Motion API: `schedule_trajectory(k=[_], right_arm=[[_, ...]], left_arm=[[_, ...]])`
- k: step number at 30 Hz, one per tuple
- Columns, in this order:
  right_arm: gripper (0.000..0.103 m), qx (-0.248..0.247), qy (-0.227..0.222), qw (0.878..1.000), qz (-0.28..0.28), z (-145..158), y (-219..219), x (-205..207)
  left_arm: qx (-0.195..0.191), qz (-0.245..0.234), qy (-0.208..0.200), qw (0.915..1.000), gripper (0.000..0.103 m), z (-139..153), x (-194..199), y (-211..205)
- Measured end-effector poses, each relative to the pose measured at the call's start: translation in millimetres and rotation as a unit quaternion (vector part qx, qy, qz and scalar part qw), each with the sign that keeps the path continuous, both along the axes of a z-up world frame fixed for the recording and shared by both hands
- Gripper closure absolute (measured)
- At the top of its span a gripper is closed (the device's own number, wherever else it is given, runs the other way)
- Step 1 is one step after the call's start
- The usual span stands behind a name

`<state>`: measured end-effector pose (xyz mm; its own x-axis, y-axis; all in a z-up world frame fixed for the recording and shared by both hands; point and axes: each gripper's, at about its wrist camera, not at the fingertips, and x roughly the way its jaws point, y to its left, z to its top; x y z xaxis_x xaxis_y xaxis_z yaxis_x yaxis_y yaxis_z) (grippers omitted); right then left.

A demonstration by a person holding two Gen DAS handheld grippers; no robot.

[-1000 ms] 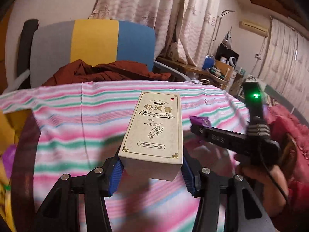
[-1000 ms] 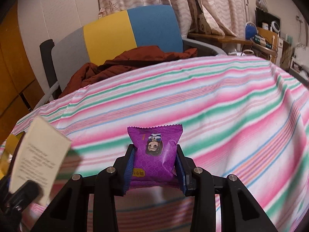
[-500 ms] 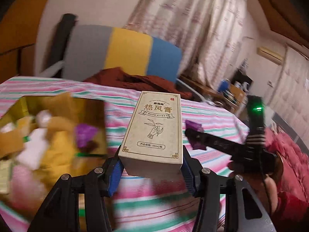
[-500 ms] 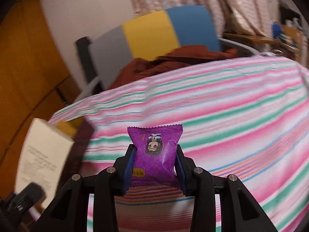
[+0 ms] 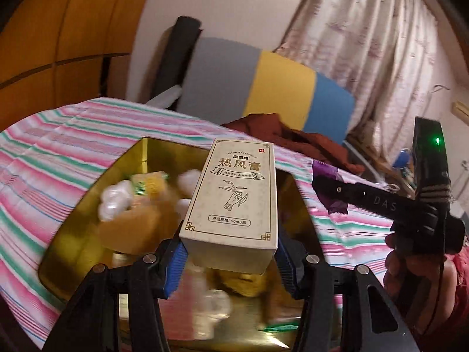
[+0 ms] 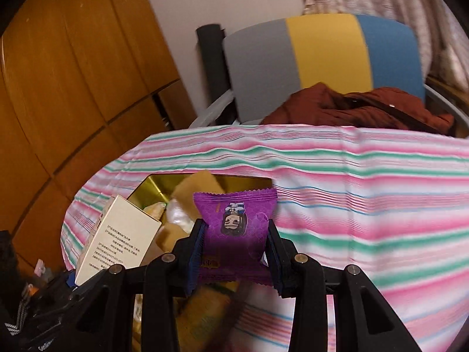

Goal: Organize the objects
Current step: 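Carry the medicine box and purple sachet over the gold tray, then open both tools to drop the box and sachet into the tray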

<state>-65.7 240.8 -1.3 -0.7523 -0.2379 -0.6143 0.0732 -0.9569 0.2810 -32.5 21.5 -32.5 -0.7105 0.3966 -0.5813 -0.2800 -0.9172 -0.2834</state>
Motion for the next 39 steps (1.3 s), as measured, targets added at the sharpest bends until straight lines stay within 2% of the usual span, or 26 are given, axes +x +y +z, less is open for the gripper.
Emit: schedule_trajectory(k=[5,6,7,9,13,16,18,21,22,25,27,30,35,37,39], right_arm=[[0.061,0.027,-0.019,0.999,0.005,-9.4,-19.4,-34.3],[0.056,0.029,-0.025,0.999,0.002,-12.3,-19.5,-42.2],[0.045,0.029,-0.031,0.999,-0.001,-14.1,-19.0,-46.0],[0.038,0.017,-0.034,0.999,-0.014,-13.2,-13.4,-45.6],[0.024,-0.008,-0.012,1.0,-0.022,-6.7,-8.2,-26.7],[0.022,-0.019,-0.002,0.999,-0.027,-5.5,-8.1,-8.9],[0.022,-0.031,-0.002,0.999,-0.033,-7.1,-4.8,1.2],[0.021,-0.053,-0.005,0.998,-0.044,-9.9,1.8,15.4],[0.021,-0.058,-0.006,0.997,-0.045,-10.4,3.0,18.0],[0.021,-0.068,-0.005,0.996,-0.049,-10.0,6.8,25.8],[0.02,-0.069,-0.001,0.996,-0.049,-8.1,7.9,30.9],[0.017,-0.063,0.001,0.997,-0.049,-5.8,6.4,36.6],[0.007,-0.035,-0.012,0.998,-0.047,-3.1,-4.9,41.6],[0.0,-0.013,-0.016,0.999,-0.045,-0.2,-13.9,44.9],[0.0,0.003,-0.019,0.999,-0.043,2.1,-21.2,47.7]], left_arm=[[-0.008,0.016,-0.02,0.9996,0.048,-10.8,-8.8,-13.1],[-0.009,0.017,-0.022,0.9996,0.048,-12.6,-9.6,-14.1],[-0.011,0.017,-0.023,0.9995,0.048,-13.7,-9.5,-14.6],[-0.015,0.017,-0.024,0.9995,0.048,-15.5,-9.4,-15.9],[-0.021,0.017,-0.031,0.9992,0.048,-21.0,-13.2,-14.6],[-0.029,0.012,-0.036,0.9989,0.051,-22.3,-16.8,-8.5],[-0.037,-0.004,-0.041,0.9985,0.05,-22.9,-18.3,-1.5],[-0.085,-0.023,-0.047,0.9951,0.049,-26.3,-16.7,14.9],[-0.088,-0.026,-0.046,0.9947,0.049,-26.6,-14.6,16.6],[-0.068,-0.019,-0.044,0.9965,0.048,-23.0,-7.4,11.1],[-0.056,-0.004,-0.04,0.9976,0.043,-17.8,-4.1,4.9],[-0.062,0.025,-0.026,0.9974,0.03,-8.1,1.7,-3.6],[-0.074,0.048,-0.013,0.996,0.03,5.5,13.9,-12.7],[-0.089,0.059,-0.011,0.9943,0.03,10.4,19.1,-16.0],[-0.097,0.069,-0.013,0.9928,0.03,13.9,21.6,-19.7]])
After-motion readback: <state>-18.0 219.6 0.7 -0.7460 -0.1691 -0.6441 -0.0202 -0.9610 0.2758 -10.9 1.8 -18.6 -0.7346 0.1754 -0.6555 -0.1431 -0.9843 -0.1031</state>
